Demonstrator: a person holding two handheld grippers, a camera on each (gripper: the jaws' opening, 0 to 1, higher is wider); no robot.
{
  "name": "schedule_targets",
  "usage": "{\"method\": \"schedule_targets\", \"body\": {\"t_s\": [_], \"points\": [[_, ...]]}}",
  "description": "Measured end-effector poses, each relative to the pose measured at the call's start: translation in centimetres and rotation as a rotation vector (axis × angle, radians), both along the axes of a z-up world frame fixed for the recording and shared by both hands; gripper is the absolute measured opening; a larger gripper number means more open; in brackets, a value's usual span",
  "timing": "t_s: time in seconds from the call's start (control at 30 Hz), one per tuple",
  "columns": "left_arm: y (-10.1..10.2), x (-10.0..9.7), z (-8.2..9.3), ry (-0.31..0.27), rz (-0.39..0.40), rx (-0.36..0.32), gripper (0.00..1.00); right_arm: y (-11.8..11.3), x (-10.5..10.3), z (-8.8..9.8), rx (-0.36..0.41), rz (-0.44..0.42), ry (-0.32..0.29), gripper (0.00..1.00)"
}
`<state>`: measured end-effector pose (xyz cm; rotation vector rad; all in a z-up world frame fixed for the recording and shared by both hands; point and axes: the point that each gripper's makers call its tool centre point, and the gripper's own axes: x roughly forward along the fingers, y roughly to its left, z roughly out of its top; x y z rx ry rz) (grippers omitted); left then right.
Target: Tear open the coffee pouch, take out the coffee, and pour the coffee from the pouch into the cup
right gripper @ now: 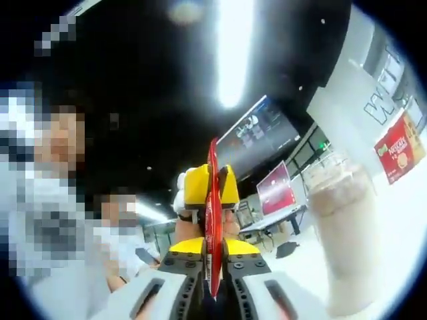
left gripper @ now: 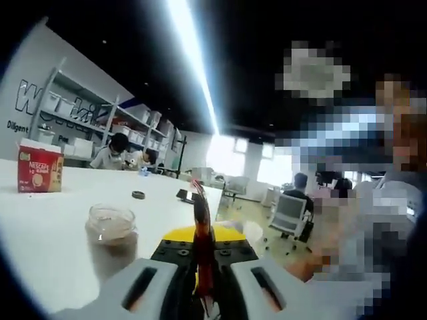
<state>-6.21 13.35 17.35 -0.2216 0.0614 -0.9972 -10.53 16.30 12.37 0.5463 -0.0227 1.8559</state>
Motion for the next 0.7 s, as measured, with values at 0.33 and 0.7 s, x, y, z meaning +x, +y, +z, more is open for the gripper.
{"method": "schedule_targets", "body": {"t_s": [0.33, 0.7], "points": [[-0.3, -0.2, 0.0, -0.008, 0.018, 0.040, 0.09, -0.2, -0.4, 0.1, -0.017, 0.006, -0.033, 0.10], [0.9, 0.5, 2.4, -0.054, 0.082, -0.100, 0.09, -1.6, 0.7, 1.2, 0.225, -0.028, 0.191, 0.16]]}}
